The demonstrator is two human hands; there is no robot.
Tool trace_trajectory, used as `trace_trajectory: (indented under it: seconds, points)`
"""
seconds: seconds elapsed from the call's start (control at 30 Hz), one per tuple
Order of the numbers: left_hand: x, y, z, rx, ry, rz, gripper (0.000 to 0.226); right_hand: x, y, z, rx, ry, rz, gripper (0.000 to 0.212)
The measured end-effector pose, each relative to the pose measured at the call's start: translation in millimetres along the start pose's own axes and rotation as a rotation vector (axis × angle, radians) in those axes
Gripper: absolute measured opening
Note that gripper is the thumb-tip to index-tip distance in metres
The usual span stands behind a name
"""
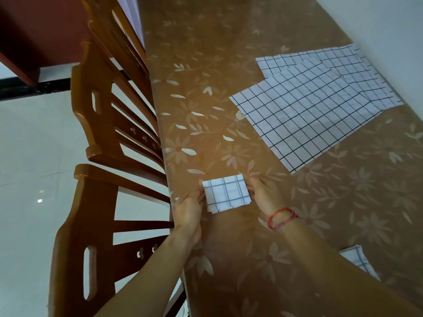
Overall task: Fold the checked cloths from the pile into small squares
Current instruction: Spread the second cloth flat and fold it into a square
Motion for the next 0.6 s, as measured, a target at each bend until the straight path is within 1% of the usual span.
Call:
trace_trajectory:
  seconds: [0.17, 0.3, 0.6]
  points:
    - [8.6, 0.7, 2.3, 0.005, 0.002, 0.001, 0.029, -0.6, 0.2, 1.1, 0.012, 0.030, 0.008, 0.034]
    - [11.5, -2.7, 0.8, -0.003, -0.011, -0.006, 0.025, -2.5, 2.2, -3.2, 0.022, 0.032, -0.018, 0.040]
    - [0.9, -2.8, 0.3, -0.007, -0.028, -0.009, 0.026, -0.5, 7.6, -1.0, -0.078, 0.074, -0.018, 0.037]
Point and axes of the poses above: each hand's wrist, its own x-axis away from the middle knuckle, its own y-axis out of the palm, z = x × y, the point moved 3 cm from there along -x, towards the middle knuckle, and after that the axes turned 13 degrees about z, right-handed, at the moved point
